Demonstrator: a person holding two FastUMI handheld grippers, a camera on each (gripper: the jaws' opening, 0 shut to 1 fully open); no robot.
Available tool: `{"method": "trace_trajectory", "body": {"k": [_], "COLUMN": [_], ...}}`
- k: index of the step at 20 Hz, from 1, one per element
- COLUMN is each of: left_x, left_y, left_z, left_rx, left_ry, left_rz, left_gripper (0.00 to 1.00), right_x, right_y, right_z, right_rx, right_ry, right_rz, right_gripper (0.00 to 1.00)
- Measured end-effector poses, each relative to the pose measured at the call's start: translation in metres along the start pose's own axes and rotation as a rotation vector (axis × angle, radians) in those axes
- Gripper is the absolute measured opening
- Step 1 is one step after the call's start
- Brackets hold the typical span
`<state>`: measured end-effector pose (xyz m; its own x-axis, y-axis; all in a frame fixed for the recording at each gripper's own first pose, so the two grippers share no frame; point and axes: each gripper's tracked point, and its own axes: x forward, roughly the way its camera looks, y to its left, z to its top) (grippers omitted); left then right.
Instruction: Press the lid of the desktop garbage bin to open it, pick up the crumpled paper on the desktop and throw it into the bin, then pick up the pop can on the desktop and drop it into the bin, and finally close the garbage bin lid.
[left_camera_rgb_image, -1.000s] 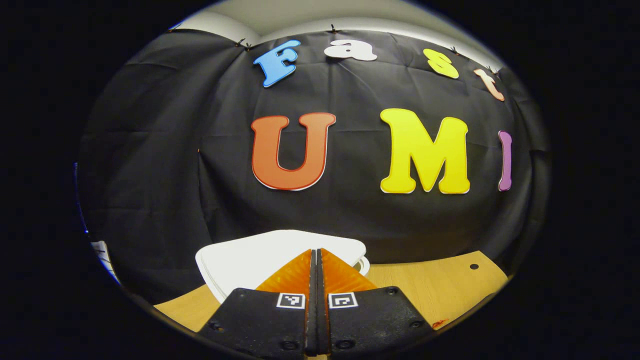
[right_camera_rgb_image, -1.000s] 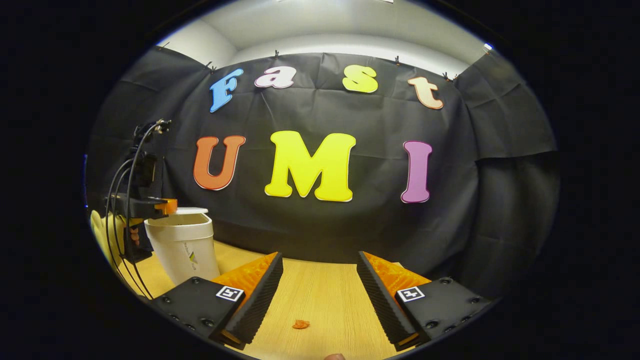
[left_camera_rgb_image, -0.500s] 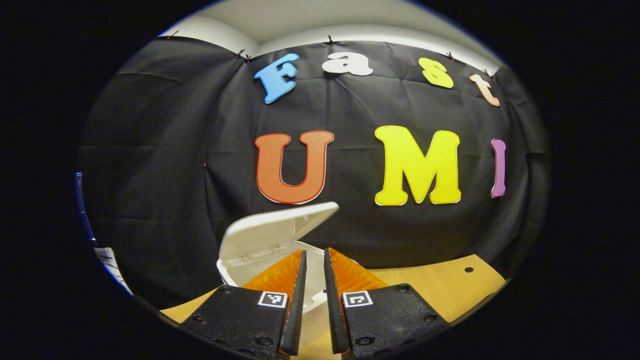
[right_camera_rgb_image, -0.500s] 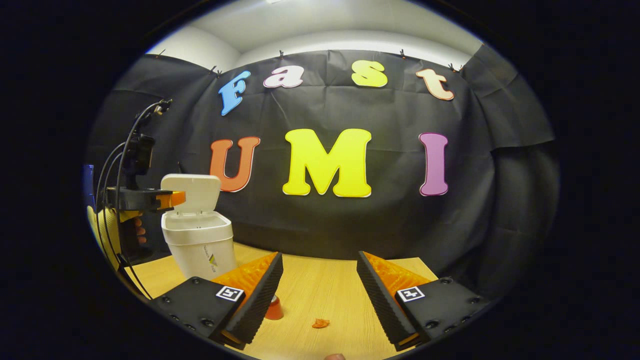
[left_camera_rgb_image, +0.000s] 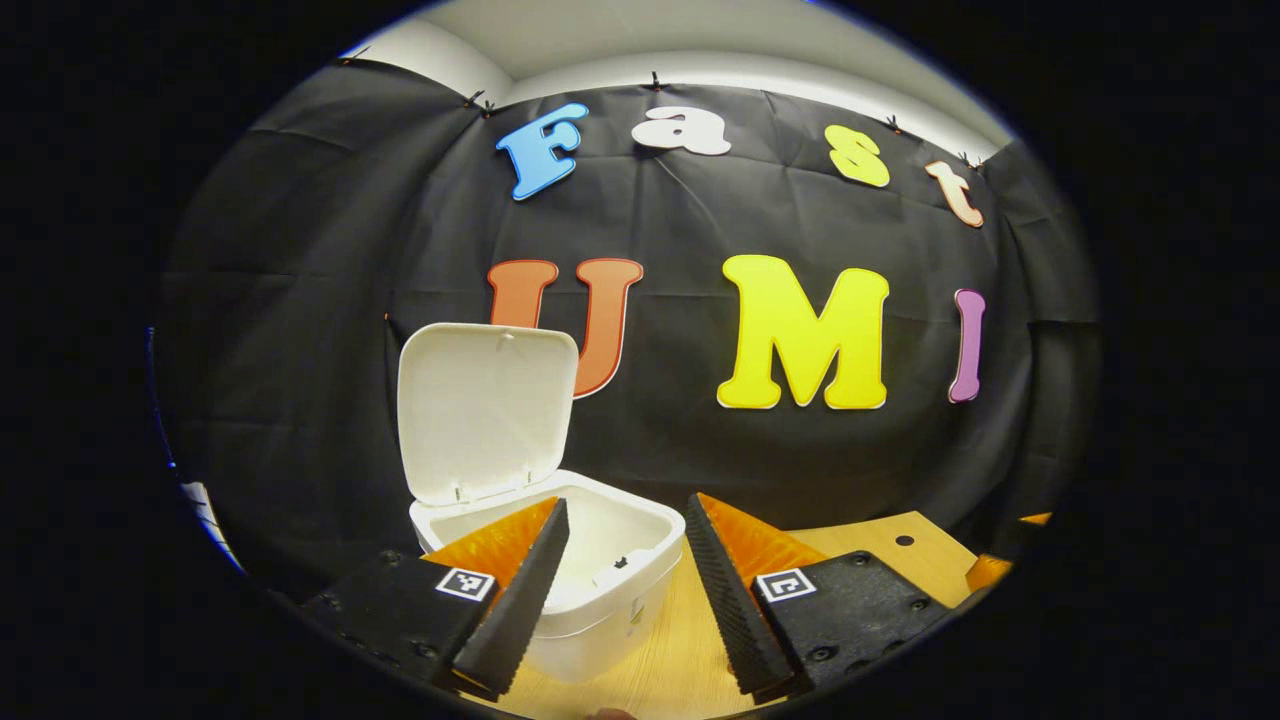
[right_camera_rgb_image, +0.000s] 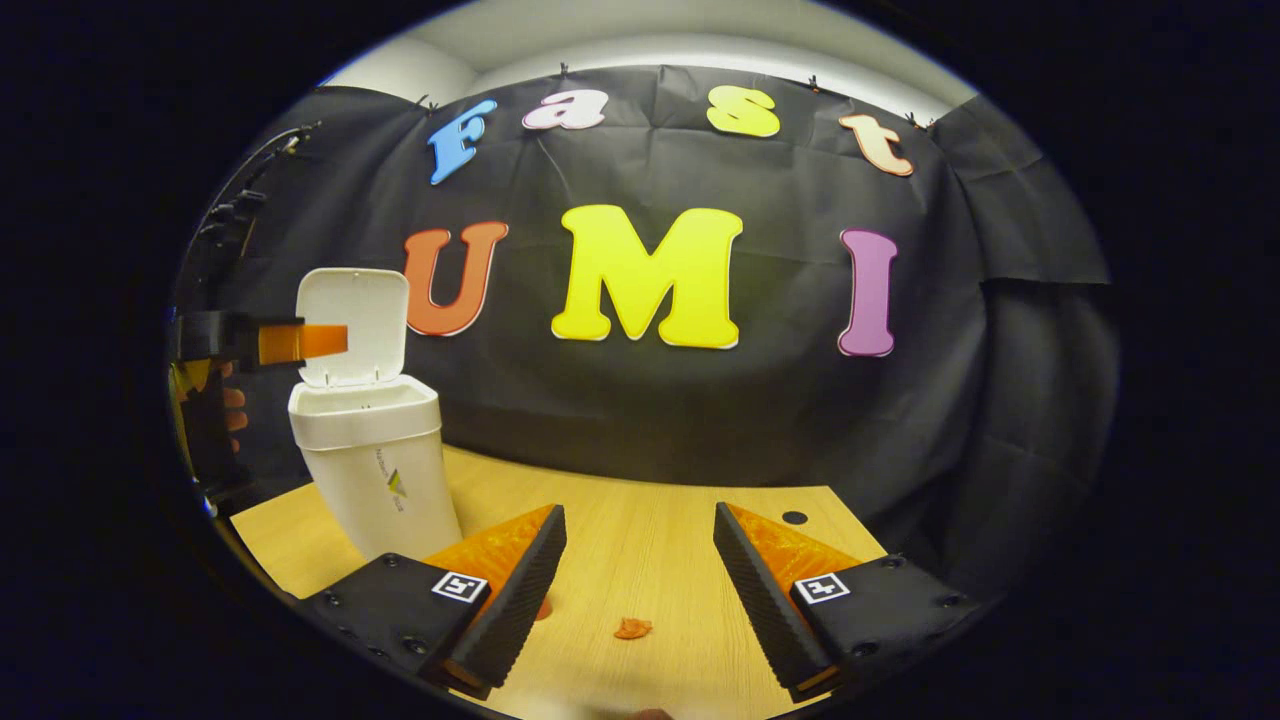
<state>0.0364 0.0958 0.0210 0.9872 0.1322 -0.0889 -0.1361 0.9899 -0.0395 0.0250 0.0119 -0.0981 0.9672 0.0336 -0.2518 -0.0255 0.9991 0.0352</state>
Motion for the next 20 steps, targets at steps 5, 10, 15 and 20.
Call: {"method": "trace_trajectory", "body": {"k": [5, 10, 15, 20], "left_x": [-0.008, -0.016, -0.019, -0.025], "left_y": [0.002, 0.011, 0.014, 0.009], "left_z": [0.017, 0.017, 0.008, 0.001], "left_rx": [0.015, 0.024, 0.027, 0.000], "left_ry": [-0.060, -0.063, -0.040, -0.015], "left_rz": [0.008, 0.021, 0.020, -0.005], "left_gripper": [0.98, 0.98, 0.98, 0.98], "right_x": [0.032, 0.056, 0.074, 0.088], "right_y": [-0.007, -0.008, 0.000, 0.008], "right_z": [-0.055, -0.112, -0.148, -0.176], "right_rx": [0.000, -0.004, -0.029, -0.040], "right_ry": [0.174, 0.355, 0.459, 0.551], "right_rz": [-0.029, -0.021, 0.011, 0.023], "right_gripper": [0.95, 0.95, 0.95, 0.96]}}
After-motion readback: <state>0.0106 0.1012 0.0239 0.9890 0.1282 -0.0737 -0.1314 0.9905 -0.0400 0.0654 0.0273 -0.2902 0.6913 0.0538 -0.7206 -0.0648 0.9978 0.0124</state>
